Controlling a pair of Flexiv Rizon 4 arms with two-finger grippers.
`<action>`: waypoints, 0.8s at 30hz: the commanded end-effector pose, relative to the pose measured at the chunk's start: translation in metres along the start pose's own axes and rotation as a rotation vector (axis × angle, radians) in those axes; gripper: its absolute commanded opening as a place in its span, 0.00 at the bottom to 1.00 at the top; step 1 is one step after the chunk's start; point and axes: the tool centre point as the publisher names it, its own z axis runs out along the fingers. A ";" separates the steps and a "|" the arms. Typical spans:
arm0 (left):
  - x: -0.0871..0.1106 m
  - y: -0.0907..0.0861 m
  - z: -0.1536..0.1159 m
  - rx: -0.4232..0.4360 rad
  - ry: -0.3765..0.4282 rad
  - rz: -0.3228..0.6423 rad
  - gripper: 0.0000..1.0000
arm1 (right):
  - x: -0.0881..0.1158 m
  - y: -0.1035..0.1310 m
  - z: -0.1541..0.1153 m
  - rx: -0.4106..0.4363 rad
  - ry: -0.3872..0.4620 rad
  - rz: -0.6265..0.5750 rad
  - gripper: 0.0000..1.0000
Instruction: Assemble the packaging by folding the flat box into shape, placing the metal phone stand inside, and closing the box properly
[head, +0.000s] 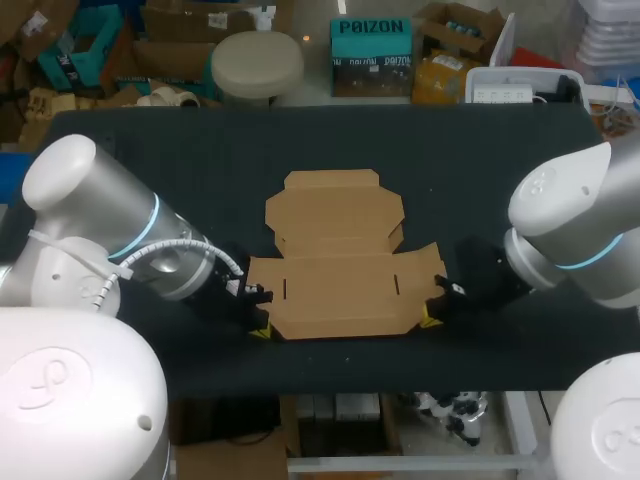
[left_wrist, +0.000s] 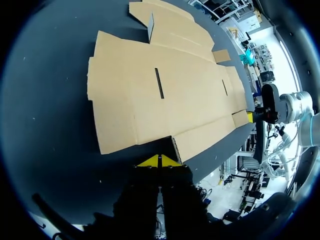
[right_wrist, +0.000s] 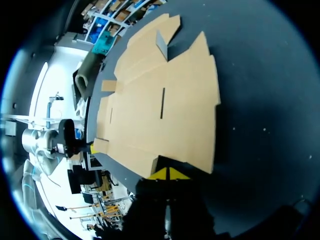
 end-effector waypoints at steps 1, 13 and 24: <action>0.007 -0.003 -0.001 -0.012 -0.034 0.004 0.00 | 0.006 0.001 0.001 0.001 -0.016 0.000 0.00; 0.017 -0.005 -0.003 -0.018 -0.058 0.030 0.00 | 0.011 0.003 0.000 0.001 -0.041 -0.010 0.00; 0.021 -0.006 -0.001 -0.026 -0.063 0.043 0.00 | 0.015 0.004 0.003 0.008 -0.054 -0.016 0.00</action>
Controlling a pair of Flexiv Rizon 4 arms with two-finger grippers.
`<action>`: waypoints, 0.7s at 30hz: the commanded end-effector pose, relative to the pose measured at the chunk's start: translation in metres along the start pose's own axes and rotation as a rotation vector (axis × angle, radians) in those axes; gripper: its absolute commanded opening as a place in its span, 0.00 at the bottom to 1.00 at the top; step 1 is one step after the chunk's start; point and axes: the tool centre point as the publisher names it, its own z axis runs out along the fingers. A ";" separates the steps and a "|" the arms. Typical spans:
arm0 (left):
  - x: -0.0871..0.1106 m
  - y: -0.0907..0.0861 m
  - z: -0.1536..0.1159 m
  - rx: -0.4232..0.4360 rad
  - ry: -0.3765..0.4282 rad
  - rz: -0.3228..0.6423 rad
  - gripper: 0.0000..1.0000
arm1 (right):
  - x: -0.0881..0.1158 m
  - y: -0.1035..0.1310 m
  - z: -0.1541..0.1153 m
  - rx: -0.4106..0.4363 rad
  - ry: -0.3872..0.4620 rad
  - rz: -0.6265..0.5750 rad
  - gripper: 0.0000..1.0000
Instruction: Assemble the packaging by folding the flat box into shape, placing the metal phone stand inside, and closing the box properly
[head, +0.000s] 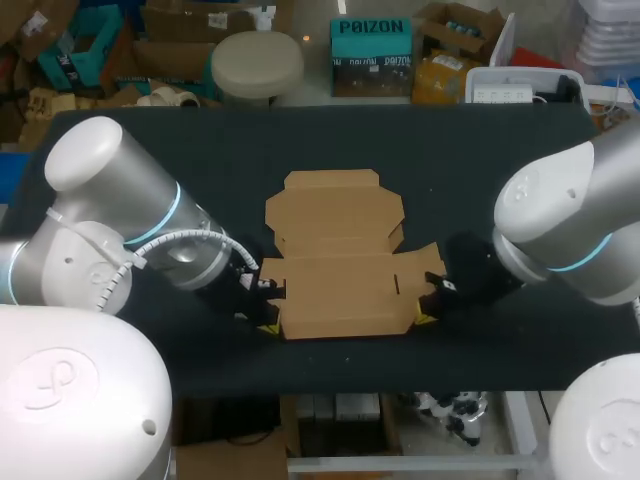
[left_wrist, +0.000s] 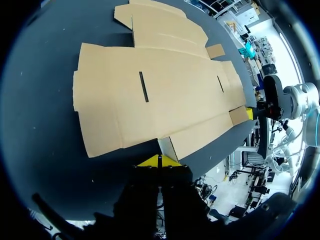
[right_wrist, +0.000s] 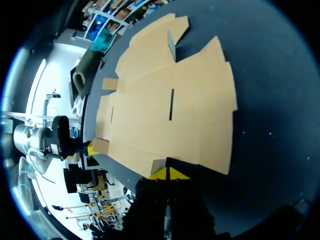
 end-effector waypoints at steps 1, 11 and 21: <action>0.005 -0.002 0.002 -0.003 -0.024 0.002 0.00 | 0.004 0.002 0.003 0.006 -0.014 -0.001 0.00; 0.013 -0.003 0.001 -0.001 -0.028 0.024 0.00 | 0.012 0.002 0.006 0.013 -0.032 -0.016 0.00; 0.021 -0.006 0.009 -0.014 -0.032 0.046 0.00 | 0.019 0.000 0.009 0.024 -0.064 -0.025 0.00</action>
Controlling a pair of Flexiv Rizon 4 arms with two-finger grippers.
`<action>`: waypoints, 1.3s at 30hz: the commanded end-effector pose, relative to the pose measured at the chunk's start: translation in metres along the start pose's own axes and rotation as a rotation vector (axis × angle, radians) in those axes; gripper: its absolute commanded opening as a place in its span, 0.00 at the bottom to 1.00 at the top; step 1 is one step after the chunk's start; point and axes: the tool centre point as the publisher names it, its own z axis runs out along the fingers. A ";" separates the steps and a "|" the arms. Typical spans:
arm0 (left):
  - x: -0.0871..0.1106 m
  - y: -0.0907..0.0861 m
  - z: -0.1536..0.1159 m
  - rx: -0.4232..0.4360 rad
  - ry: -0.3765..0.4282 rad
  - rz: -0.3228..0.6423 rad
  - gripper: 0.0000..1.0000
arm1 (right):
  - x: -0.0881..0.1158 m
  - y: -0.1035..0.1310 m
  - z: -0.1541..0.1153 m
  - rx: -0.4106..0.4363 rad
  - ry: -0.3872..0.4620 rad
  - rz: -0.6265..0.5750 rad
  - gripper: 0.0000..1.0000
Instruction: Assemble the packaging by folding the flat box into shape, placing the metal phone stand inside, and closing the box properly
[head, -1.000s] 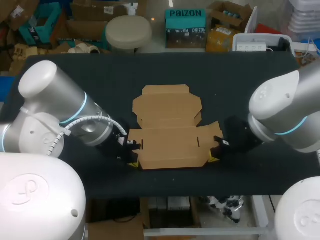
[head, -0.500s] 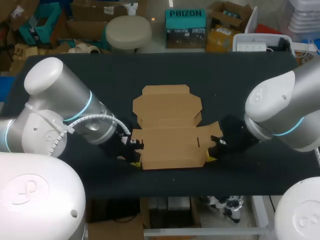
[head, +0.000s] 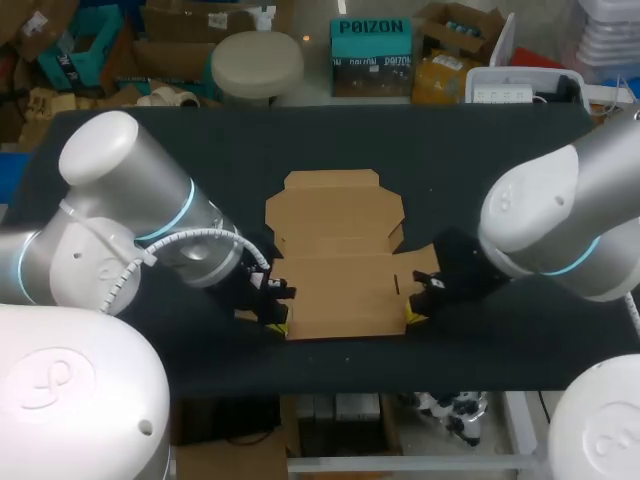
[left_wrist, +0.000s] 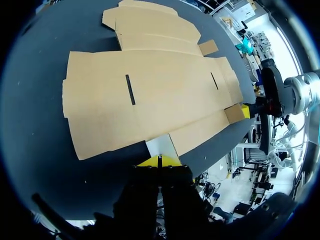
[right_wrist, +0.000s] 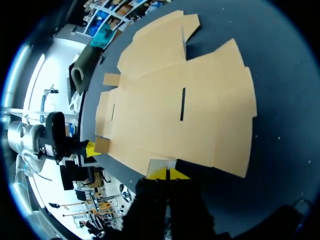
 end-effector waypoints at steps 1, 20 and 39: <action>0.007 -0.005 0.008 -0.010 -0.020 0.003 0.00 | 0.007 0.000 0.003 0.004 -0.034 -0.001 0.00; 0.013 -0.008 0.023 -0.005 -0.088 -0.013 0.00 | 0.013 -0.005 0.018 0.035 -0.119 0.005 0.00; 0.012 -0.006 0.032 0.059 -0.158 -0.034 0.00 | 0.014 -0.005 0.026 0.045 -0.188 0.015 0.00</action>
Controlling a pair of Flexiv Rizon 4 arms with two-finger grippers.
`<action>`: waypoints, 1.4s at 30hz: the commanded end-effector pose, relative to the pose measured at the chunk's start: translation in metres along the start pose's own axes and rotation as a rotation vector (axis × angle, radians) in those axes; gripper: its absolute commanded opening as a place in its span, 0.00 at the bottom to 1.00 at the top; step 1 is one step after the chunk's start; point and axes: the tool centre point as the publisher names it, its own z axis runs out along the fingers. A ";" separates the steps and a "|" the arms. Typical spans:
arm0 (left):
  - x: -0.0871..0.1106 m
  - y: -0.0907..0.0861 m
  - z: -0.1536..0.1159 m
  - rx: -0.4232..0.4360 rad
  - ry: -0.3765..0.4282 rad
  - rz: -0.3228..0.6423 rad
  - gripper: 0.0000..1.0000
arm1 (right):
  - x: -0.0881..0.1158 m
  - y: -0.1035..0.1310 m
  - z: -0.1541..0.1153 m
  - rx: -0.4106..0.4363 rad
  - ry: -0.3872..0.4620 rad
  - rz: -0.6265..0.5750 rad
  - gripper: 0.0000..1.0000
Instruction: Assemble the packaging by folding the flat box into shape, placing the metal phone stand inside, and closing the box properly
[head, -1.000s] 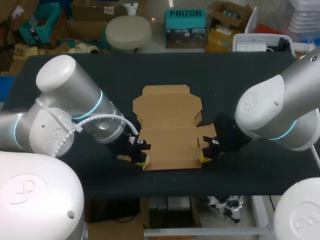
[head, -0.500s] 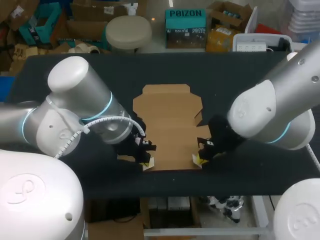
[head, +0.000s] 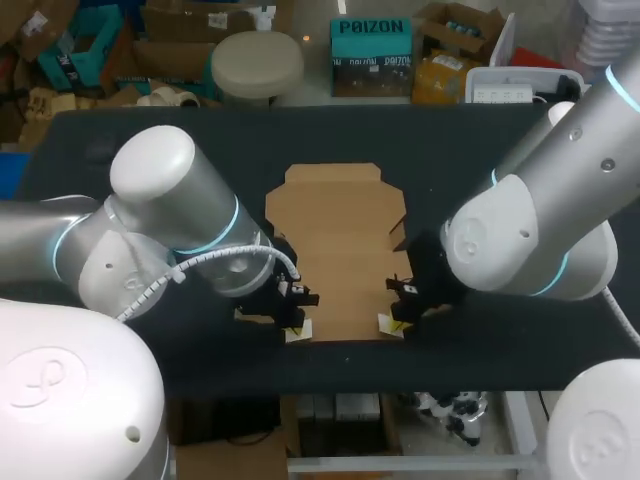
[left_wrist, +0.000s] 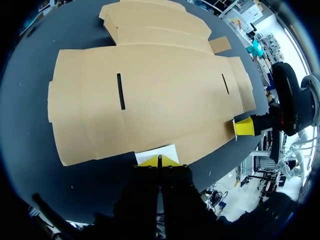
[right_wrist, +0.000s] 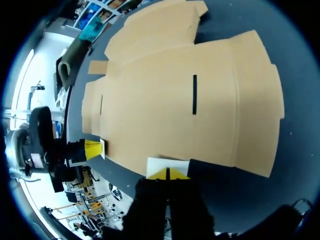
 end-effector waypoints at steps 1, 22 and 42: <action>0.004 0.002 0.005 0.016 -0.051 -0.004 0.00 | 0.003 0.001 0.004 0.000 -0.052 0.002 0.00; 0.005 0.004 0.021 0.051 -0.157 -0.017 0.00 | -0.008 0.002 0.026 0.020 -0.132 0.009 0.00; 0.009 0.000 -0.001 0.090 -0.221 -0.017 0.00 | -0.008 0.002 -0.002 -0.026 -0.099 0.010 0.00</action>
